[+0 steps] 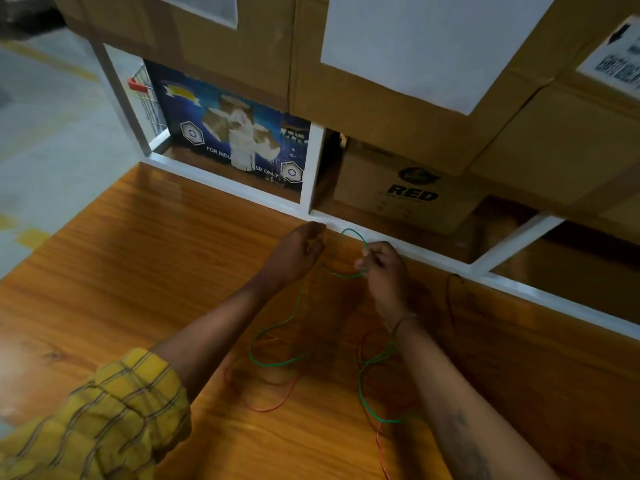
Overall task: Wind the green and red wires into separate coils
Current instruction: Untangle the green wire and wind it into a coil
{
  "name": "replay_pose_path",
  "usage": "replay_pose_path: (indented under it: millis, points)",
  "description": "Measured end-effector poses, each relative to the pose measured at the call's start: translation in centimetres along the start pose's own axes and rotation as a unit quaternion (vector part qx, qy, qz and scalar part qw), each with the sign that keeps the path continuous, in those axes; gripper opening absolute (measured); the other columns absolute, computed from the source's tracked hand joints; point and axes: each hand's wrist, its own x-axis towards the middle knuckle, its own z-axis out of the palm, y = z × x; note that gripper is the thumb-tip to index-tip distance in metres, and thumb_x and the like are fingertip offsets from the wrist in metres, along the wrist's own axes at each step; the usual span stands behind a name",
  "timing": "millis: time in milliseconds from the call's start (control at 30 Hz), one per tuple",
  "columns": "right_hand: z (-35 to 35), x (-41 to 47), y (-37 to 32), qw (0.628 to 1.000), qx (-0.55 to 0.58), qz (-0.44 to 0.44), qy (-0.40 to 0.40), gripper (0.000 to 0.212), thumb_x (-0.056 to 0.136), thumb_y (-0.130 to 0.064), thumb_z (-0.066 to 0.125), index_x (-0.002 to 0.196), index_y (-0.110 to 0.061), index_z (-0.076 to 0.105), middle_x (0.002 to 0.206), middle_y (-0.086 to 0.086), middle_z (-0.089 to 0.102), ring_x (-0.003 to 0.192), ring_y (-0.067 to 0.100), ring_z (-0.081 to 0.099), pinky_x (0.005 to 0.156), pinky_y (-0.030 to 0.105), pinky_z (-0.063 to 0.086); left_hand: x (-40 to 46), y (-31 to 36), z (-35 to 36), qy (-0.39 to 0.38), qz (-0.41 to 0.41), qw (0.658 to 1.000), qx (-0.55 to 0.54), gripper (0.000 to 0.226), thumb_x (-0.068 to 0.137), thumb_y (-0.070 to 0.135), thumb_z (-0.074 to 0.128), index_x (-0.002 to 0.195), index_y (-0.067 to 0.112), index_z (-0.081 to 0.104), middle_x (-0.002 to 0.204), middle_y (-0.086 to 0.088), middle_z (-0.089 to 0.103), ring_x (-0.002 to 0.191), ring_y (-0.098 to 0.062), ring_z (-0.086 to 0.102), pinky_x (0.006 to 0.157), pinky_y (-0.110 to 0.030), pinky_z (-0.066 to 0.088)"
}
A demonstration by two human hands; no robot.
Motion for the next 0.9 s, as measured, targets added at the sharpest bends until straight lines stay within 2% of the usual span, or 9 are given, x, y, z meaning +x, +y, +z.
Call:
replay_pose_path:
  millis: [100,200,233,367,533,667,733,800,900]
  points:
    - [-1.5,-1.9,-2.6,0.999,0.025,-0.028,-0.018,0.01,0.106,-0.02,0.061,0.103,-0.013,0.068,0.091,0.008,0.077,0.09,0.022,0.075,0.083,0.038,0.058,0.1,2.1,-0.8,0.009,-0.012,0.999,-0.049,0.047,0.112,0.034,0.05,0.154,0.013,0.047,0.153,-0.012,0.056,0.138,-0.023,0.055,0.106,-0.034,0.049]
    - [-3.3,-4.0,-5.4,0.997,0.058,-0.045,-0.035,0.01,0.106,-0.017,0.061,0.105,-0.014,0.07,0.087,0.006,0.075,0.089,0.02,0.074,0.081,0.034,0.059,-1.1,4.1,-2.4,-0.018,-0.004,0.994,-0.112,0.029,0.114,0.035,0.045,0.142,0.032,0.052,0.135,0.008,0.061,0.116,0.011,0.056,0.092,-0.01,0.045]
    - [-4.0,-4.8,-6.1,0.996,0.066,-0.049,-0.042,0.011,0.106,-0.016,0.061,0.107,-0.012,0.071,0.086,0.006,0.075,0.089,0.02,0.074,0.083,0.034,0.06,-1.8,4.5,-2.9,-0.029,0.001,0.992,-0.126,0.024,0.114,0.035,0.045,0.135,0.032,0.056,0.128,0.012,0.064,0.111,0.014,0.058,0.09,-0.01,0.046]
    - [-6.0,-7.6,-8.1,0.991,0.083,-0.084,-0.068,0.013,0.106,-0.014,0.061,0.111,-0.009,0.072,0.084,0.007,0.073,0.088,0.02,0.072,0.084,0.029,0.06,-4.8,5.4,-4.2,-0.061,0.017,0.986,-0.153,0.031,0.113,0.035,0.049,0.117,0.015,0.072,0.102,0.001,0.076,0.103,-0.012,0.07,0.097,-0.035,0.054]
    - [-6.4,-10.0,-8.6,0.991,0.097,-0.074,-0.058,0.012,0.104,-0.016,0.064,0.104,-0.008,0.073,0.081,0.01,0.07,0.078,0.018,0.068,0.079,0.024,0.056,-10.5,7.7,-4.8,-0.08,0.035,0.953,-0.291,0.02,0.111,0.019,0.051,0.102,0.012,0.067,0.091,0.004,0.069,0.09,-0.014,0.067,0.079,-0.02,0.054]
    - [-4.7,-12.6,-7.7,0.974,0.17,0.02,-0.149,0.017,0.105,-0.018,0.061,0.094,-0.013,0.072,0.074,0.006,0.064,0.054,0.009,0.055,0.055,0.024,0.054,-14.9,9.9,-5.4,-0.148,0.038,0.813,-0.562,0.017,0.109,0.02,0.045,0.11,0.009,0.059,0.119,-0.021,0.072,0.12,-0.034,0.069,0.096,-0.039,0.061]
    - [-3.5,-14.7,-7.0,0.959,0.158,0.067,-0.225,0.024,0.108,-0.019,0.056,0.091,-0.015,0.072,0.069,0.006,0.063,0.044,0.006,0.048,0.043,0.022,0.049,-15.6,10.2,-5.2,-0.154,0.05,0.764,-0.624,0.017,0.111,0.018,0.039,0.113,0.01,0.053,0.137,-0.032,0.064,0.134,-0.042,0.062,0.112,-0.048,0.05]
    - [-2.5,-17.1,-6.0,0.939,0.131,0.113,-0.297,0.025,0.106,-0.03,0.056,0.091,-0.016,0.071,0.07,0.016,0.06,0.038,0.007,0.043,0.035,0.02,0.043,-15.7,10.1,-4.8,-0.123,0.05,0.756,-0.641,0.015,0.112,0.018,0.036,0.111,0.013,0.05,0.139,-0.035,0.062,0.138,-0.042,0.059,0.119,-0.052,0.042]
    - [-2.3,-20.1,-4.9,0.909,0.081,0.137,-0.385,0.034,0.109,-0.038,0.049,0.105,-0.009,0.068,0.07,0.023,0.059,0.033,0.009,0.037,0.031,0.018,0.037,-15.5,9.5,-4.6,-0.061,0.019,0.788,-0.613,0.014,0.112,0.021,0.037,0.107,0.018,0.049,0.138,-0.03,0.066,0.136,-0.037,0.062,0.116,-0.049,0.045]
